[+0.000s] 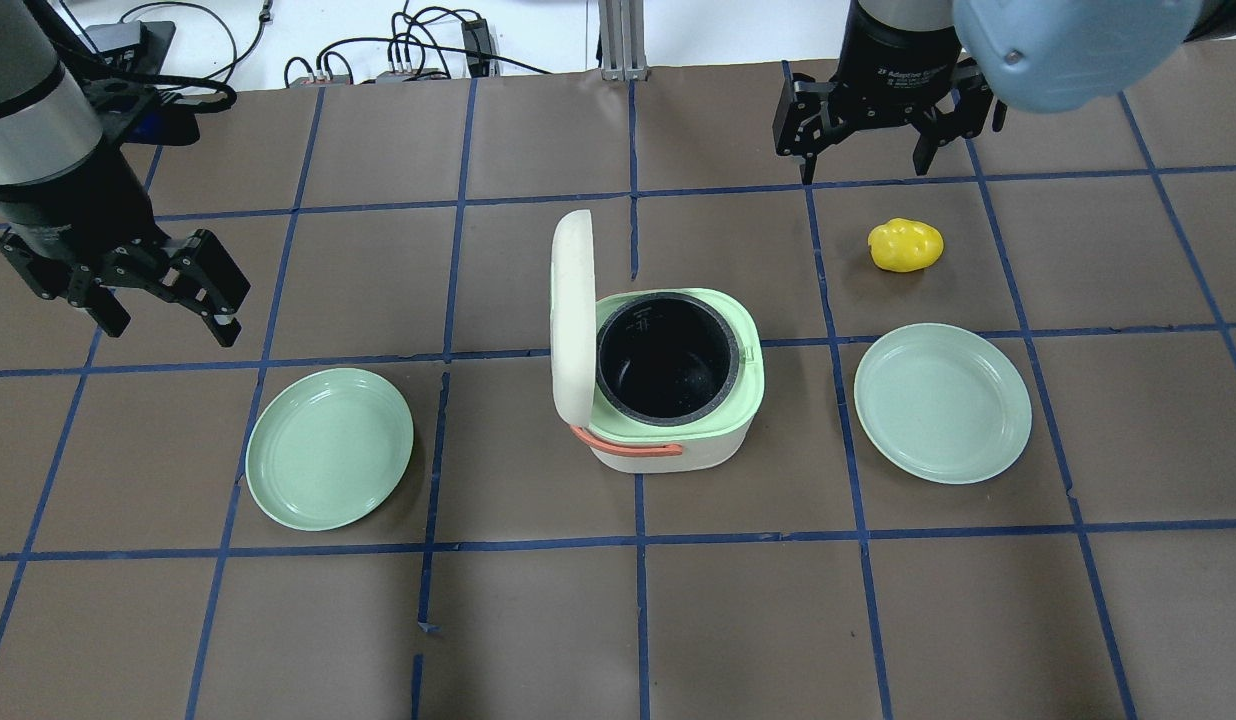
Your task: Press rice cooker button
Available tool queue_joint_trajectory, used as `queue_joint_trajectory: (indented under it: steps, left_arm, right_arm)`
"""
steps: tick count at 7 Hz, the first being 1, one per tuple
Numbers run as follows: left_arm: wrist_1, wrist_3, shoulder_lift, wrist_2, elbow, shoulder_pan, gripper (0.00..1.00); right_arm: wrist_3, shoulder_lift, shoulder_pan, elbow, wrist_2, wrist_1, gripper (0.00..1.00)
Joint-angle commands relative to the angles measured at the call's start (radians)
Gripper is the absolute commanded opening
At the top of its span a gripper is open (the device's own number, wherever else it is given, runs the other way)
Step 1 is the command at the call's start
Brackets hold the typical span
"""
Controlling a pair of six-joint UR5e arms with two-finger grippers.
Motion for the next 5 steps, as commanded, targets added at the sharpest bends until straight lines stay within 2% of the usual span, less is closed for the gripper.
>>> queue_joint_trajectory:
  steps: [1,5]
  left_arm:
    - [0.000,0.000,0.000,0.000,0.000,0.000,1.00]
    - [0.000,0.000,0.000,0.000,0.000,0.000,1.00]
  right_arm:
    - [-0.004,-0.002,0.003,0.002,0.004,0.002,1.00]
    - [-0.007,-0.012,0.005,0.009,0.014,0.001,1.00]
